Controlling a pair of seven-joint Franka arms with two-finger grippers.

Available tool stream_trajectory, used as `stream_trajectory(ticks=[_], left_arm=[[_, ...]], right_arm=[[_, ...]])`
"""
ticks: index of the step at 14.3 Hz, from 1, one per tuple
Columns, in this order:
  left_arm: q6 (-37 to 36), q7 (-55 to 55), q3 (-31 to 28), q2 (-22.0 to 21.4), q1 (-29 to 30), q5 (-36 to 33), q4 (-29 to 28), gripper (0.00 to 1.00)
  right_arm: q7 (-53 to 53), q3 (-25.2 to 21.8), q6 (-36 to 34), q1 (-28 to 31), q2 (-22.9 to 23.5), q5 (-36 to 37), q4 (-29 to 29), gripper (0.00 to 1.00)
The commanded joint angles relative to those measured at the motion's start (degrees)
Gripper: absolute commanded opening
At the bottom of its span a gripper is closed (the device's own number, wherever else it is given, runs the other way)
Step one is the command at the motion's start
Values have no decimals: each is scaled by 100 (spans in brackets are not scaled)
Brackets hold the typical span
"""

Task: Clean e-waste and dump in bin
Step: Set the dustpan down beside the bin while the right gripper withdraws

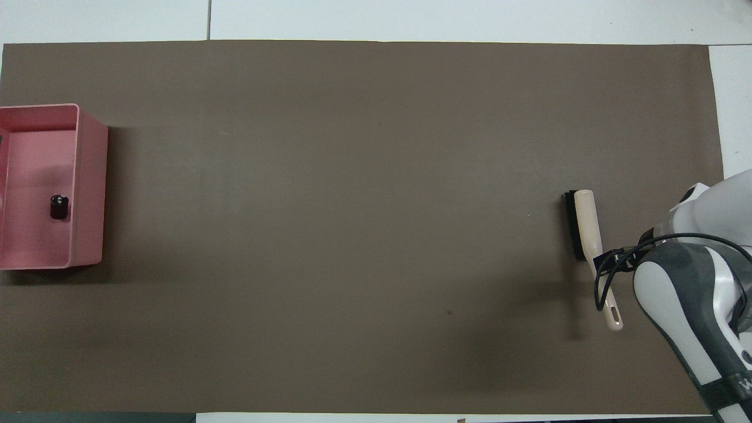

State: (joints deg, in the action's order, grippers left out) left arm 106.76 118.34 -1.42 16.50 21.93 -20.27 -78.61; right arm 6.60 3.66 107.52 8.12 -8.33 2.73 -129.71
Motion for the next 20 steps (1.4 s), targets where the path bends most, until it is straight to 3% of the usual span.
stream_trajectory(ticks=[1,3,6,11,15,20], left_arm=[[-339,-91,-8,-313,-84,-153,48,0],[-742,-74,53,-498,-136,-65,30,0],[-1052,-56,89,-560,-207,1021,-39,0],[-465,-634,168,-1131,-1277,1384,-1803,1],[624,-1126,168,-1368,-1936,1886,-3175,1],[1538,-1480,168,-1351,-2219,1886,-3993,1]], right_arm=[[61,73,-424,128,50,26,673,99],[52,73,-801,119,33,17,1130,99],[52,64,-1495,128,33,26,1983,99],[61,29,-2305,154,103,87,3038,99],[52,-85,-2420,216,182,70,3268,99],[70,-103,-2113,417,200,78,3154,99]])
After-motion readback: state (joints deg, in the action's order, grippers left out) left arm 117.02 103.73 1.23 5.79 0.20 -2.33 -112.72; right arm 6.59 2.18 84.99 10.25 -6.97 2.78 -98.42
